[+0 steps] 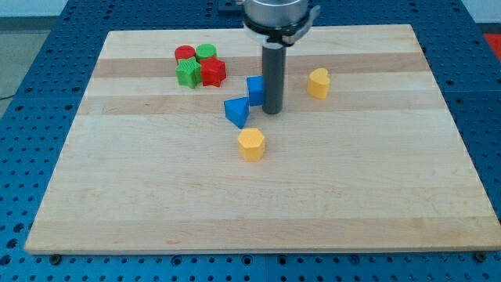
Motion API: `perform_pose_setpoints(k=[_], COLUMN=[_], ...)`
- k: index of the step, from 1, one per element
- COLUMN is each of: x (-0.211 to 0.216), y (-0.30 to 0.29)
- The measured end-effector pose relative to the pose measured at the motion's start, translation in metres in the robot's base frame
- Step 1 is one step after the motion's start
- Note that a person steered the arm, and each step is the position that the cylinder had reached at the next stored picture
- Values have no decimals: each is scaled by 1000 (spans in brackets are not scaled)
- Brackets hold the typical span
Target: Push the hexagon into the green star
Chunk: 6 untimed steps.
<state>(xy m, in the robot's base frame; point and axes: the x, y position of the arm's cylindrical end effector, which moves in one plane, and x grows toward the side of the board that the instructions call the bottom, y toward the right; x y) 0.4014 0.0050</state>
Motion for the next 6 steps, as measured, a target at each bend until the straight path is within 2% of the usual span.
perform_pose_setpoints(k=[1,3,4,6], x=[-13,-78,-83,1], y=[-38,-50,-50,-44])
